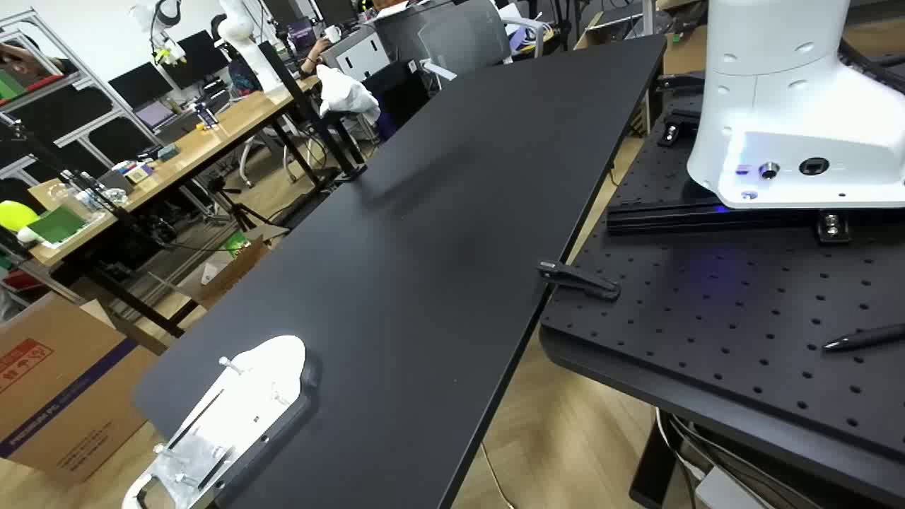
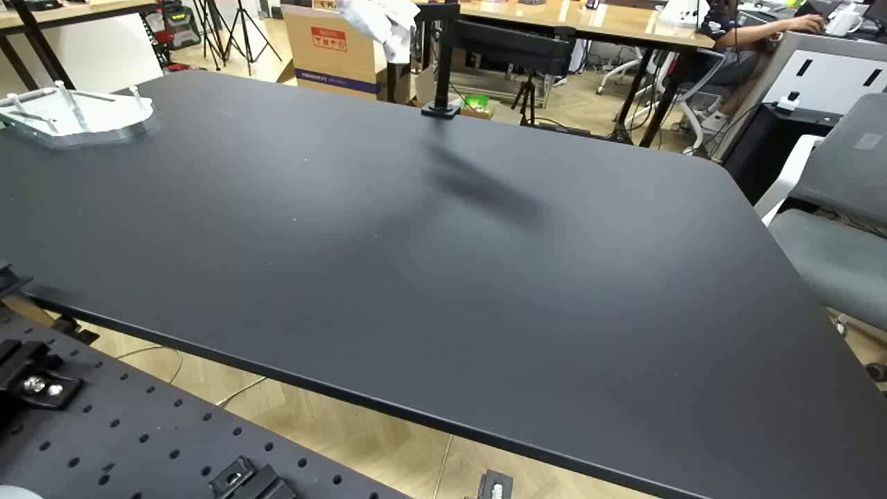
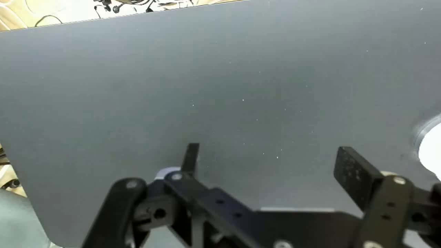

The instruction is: Move the white towel from the black hanger and place it on the table

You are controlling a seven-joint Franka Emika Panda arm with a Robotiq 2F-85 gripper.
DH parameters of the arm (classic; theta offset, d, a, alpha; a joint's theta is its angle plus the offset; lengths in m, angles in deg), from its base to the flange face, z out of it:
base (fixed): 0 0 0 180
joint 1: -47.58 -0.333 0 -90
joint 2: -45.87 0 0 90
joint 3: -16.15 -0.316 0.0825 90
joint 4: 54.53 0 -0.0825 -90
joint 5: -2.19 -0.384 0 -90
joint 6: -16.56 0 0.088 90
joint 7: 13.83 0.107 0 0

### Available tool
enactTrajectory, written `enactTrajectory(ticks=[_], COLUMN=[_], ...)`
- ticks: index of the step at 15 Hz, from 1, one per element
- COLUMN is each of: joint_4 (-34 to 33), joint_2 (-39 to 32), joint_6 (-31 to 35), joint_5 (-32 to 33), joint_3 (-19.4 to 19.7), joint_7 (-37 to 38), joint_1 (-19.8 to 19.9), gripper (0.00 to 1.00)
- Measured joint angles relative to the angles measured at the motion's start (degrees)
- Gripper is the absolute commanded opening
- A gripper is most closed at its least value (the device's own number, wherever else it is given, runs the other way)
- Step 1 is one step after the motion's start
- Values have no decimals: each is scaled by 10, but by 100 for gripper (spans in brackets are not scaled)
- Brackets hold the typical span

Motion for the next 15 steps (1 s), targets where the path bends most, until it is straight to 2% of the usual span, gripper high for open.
enactTrajectory(ticks=[12, 15], joint_4=[0, 0], joint_2=[1, -3], joint_6=[3, 24], joint_5=[0, 2], joint_3=[0, 3], joint_7=[0, 5], joint_1=[0, 8], gripper=[100, 100])
